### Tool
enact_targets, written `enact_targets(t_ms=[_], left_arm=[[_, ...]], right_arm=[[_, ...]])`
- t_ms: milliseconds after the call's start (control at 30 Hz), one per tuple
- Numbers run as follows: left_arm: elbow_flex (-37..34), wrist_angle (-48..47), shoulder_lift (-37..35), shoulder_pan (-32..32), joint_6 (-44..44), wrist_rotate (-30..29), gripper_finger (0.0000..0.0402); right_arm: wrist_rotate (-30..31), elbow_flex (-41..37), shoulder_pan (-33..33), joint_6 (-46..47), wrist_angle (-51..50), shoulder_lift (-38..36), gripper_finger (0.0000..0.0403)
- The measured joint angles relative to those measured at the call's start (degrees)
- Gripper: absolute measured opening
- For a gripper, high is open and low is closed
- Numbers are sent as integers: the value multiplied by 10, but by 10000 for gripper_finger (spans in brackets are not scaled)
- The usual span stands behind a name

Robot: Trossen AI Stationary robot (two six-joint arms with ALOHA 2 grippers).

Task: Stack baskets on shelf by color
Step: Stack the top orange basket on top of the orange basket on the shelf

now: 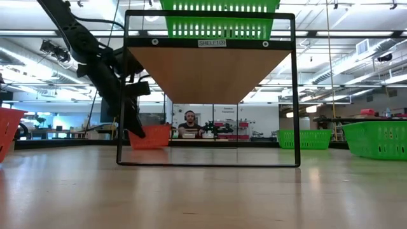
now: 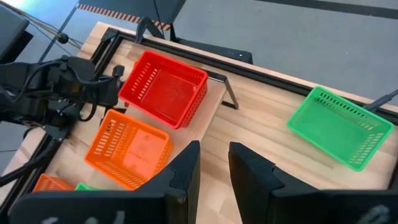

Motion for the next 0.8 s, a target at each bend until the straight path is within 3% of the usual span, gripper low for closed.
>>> enact_targets(t_ms=[167, 433, 633, 800], left_arm=[[0, -23, -3, 2, -6, -18, 149], [32, -158, -13, 2, -30, -4, 12], [97, -261, -46, 0, -45, 2, 7], [187, -362, -94, 1, -42, -39, 4]], right_arm=[[12, 0, 0, -13, 0, 0, 90], [42, 0, -1, -53, 0, 0, 90], [57, 0, -2, -87, 0, 0, 90], [62, 0, -8, -124, 0, 0, 90]])
